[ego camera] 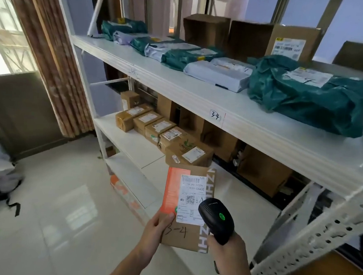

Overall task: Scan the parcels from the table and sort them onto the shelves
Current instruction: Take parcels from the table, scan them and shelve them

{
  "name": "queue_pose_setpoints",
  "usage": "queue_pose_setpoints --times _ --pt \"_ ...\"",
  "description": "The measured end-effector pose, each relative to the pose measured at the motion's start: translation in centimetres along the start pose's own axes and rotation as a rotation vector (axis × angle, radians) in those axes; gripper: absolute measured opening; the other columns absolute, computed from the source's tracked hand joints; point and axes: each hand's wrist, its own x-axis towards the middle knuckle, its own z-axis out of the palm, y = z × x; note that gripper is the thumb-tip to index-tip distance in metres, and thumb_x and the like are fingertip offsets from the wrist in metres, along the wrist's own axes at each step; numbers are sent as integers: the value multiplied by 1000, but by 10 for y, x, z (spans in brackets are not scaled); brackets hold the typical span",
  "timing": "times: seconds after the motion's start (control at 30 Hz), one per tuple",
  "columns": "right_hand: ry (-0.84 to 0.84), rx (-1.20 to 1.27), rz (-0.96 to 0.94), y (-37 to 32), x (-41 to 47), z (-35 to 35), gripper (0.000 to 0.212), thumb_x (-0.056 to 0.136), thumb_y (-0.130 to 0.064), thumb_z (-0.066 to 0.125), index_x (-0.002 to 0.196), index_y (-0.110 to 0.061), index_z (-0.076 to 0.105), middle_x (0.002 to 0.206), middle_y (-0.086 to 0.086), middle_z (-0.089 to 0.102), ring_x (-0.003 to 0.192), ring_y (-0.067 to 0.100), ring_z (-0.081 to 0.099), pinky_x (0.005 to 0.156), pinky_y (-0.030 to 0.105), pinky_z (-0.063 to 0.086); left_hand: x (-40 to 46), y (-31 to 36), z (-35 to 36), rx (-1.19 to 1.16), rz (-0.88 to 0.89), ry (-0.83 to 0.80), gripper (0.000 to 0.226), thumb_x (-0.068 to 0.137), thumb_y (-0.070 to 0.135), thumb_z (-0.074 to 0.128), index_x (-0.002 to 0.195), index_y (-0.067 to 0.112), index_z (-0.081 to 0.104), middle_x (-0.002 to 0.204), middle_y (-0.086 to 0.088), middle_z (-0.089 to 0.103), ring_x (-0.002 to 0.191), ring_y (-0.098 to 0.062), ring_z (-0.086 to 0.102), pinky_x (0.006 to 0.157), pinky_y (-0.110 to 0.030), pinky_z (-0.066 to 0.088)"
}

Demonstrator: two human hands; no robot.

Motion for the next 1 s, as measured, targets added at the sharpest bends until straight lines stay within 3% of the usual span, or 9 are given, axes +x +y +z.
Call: queue_pose_setpoints --times 0.13,0.3,0.47,0.6,0.73,0.87,1.0 --pt "31 18 26 -17 18 19 37 86 10 63 60 -14 52 31 -14 50 34 -8 52 36 6 37 32 9 -16 21 -13 -60 73 78 56 78 138 17 66 130 -4 75 124 -24 69 110 -45 50" --pt "156 -41 79 -22 48 61 17 82 -3 73 72 -11 62 49 -5 55 47 5 54 44 14 35 77 26 -49 47 -30 -118 79 75 69 79 139 25 66 130 2 75 126 -20 67 117 -52 45" --pt "254 -60 117 -35 71 98 19 80 -6 75 67 -16 65 44 -4 56 44 4 55 46 16 39 123 42 -75 55 -50 -242 70 77 58 73 138 23 65 120 3 79 111 -16 75 92 -33 58" --pt "305 -50 156 -40 81 113 11 79 -7 76 73 -13 68 49 -1 58 49 12 56 48 21 40 150 47 -83 65 -53 -306 78 68 63 77 136 25 66 123 0 78 113 -21 75 94 -34 59" --pt "320 -45 182 -37 92 111 18 82 -4 74 70 -15 64 51 -4 56 51 9 57 51 20 41 172 43 -73 103 -60 -341 65 76 58 77 131 25 70 121 -3 78 110 -21 76 88 -29 61" --pt "311 16 193 -38 104 97 18 85 3 67 78 -13 65 41 -9 57 43 -5 59 42 7 40 195 37 -52 184 -49 -331 77 71 80 78 133 35 71 134 -11 67 114 -23 73 96 -40 62" --pt "357 -13 229 -29 125 85 4 84 -7 72 86 -9 70 55 -3 62 52 6 62 53 25 49 214 35 -30 172 -40 -249 79 61 74 80 125 29 74 115 -2 77 99 -17 78 76 -26 63"
